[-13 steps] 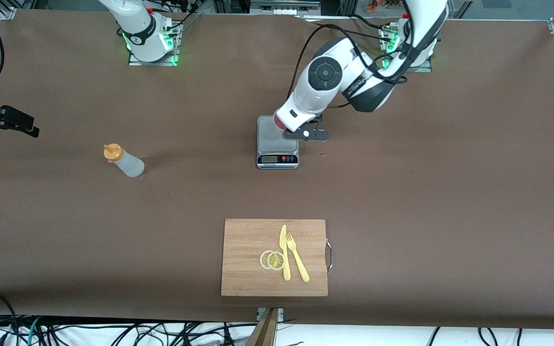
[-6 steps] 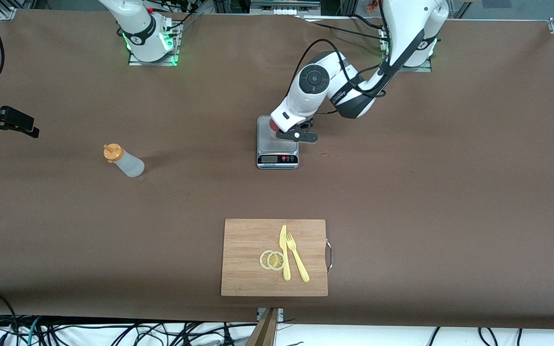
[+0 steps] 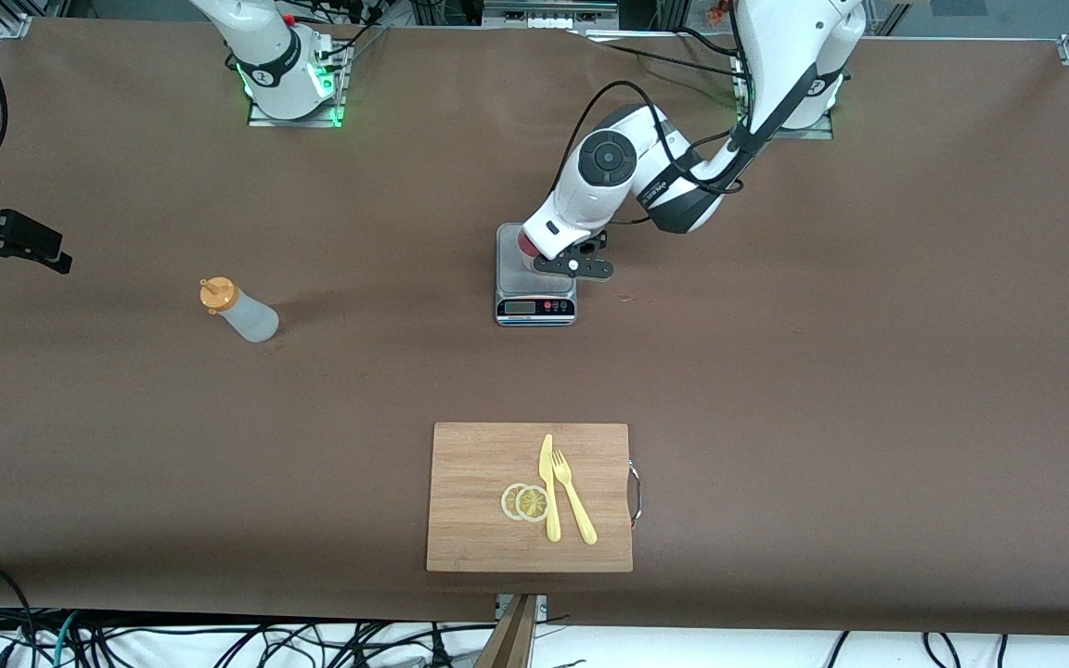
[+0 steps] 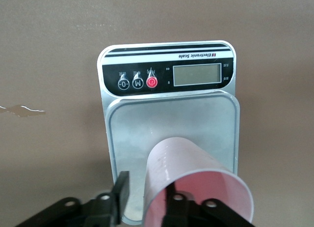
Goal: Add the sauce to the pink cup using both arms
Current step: 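Carry the pink cup with the left gripper onto the scale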
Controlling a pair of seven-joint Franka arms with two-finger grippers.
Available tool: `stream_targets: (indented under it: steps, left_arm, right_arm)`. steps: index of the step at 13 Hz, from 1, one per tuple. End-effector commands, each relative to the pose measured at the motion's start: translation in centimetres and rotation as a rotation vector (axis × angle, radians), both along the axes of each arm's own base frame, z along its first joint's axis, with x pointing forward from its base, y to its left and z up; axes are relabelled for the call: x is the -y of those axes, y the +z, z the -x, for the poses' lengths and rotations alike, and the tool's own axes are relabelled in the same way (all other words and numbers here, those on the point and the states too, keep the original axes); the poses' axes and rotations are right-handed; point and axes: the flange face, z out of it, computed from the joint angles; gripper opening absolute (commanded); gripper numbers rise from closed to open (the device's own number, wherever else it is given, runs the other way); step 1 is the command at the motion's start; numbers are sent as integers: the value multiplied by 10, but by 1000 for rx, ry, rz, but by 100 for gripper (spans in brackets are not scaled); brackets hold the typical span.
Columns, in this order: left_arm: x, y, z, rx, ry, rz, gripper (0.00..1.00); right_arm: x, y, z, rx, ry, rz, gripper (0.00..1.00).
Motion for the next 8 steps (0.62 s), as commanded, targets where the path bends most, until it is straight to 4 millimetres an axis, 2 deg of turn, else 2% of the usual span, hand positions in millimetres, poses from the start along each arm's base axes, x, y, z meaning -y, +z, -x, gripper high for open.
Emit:
stream_targets:
  steps: [1,3,4,8]
  left_arm:
    - [-1,16,-7,33,17,-3,100]
    - [-1,31,-6,39,9,-16,100]
    - [0,32,-3,30,3,-27,100]
    - [2,68,6,30,-30,-73,100]
  right_arm:
    - [-6,5,0,6,14,8,100]
    - [-10,3,3,-13,53,6,100]
    - [-10,1,3,-20,91,1,100]
    - [-11,-11,-3,-28,345,-33,100]
